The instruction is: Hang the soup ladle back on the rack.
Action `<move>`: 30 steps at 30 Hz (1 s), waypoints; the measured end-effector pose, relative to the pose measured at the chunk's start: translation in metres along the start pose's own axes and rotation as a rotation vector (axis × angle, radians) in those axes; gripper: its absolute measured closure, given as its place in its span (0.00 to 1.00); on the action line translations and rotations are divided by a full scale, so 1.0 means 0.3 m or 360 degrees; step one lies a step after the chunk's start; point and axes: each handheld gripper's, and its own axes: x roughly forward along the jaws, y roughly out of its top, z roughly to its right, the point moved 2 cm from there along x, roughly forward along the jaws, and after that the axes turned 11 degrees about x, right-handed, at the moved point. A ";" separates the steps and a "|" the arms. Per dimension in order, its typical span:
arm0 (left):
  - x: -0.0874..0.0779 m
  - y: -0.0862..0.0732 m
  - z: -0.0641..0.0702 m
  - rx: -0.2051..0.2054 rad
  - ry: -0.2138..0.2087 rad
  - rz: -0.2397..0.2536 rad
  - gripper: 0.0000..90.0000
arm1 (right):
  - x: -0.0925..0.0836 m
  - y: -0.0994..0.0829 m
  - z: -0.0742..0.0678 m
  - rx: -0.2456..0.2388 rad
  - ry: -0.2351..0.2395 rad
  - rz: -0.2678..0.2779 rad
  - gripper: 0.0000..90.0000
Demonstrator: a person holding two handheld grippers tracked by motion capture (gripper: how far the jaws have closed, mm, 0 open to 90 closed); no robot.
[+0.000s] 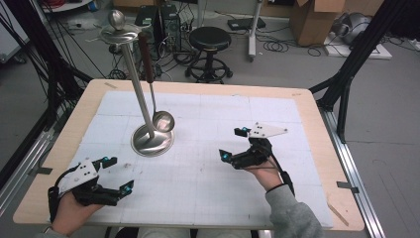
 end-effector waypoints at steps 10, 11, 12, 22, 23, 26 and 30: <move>-0.006 0.009 0.000 0.0002 0.0016 0.0031 0.03 | -0.106 -0.048 0.057 0.0057 -0.0083 0.0074 0.00; -0.009 0.010 -0.002 -0.0003 0.0018 0.0039 0.03 | -0.113 -0.064 0.063 0.0085 -0.0102 0.0066 0.00; -0.010 0.010 -0.003 -0.0006 0.0016 0.0043 0.03 | -0.113 -0.064 0.063 0.0085 -0.0102 0.0066 0.00; -0.021 0.013 -0.017 -0.0077 0.0024 0.0103 0.03 | -0.177 -0.121 0.063 0.0056 -0.0139 0.0080 0.00; -0.022 0.013 -0.018 -0.0074 0.0026 0.0107 0.03 | -0.185 -0.126 0.066 0.0048 -0.0146 0.0090 0.00; -0.023 0.013 -0.019 -0.0085 0.0029 0.0110 0.03 | -0.204 -0.141 0.071 0.0057 -0.0170 0.0119 0.00; -0.019 0.010 -0.019 -0.0084 0.0030 0.0094 0.03 | -0.234 -0.156 0.078 0.0087 -0.0209 0.0161 0.00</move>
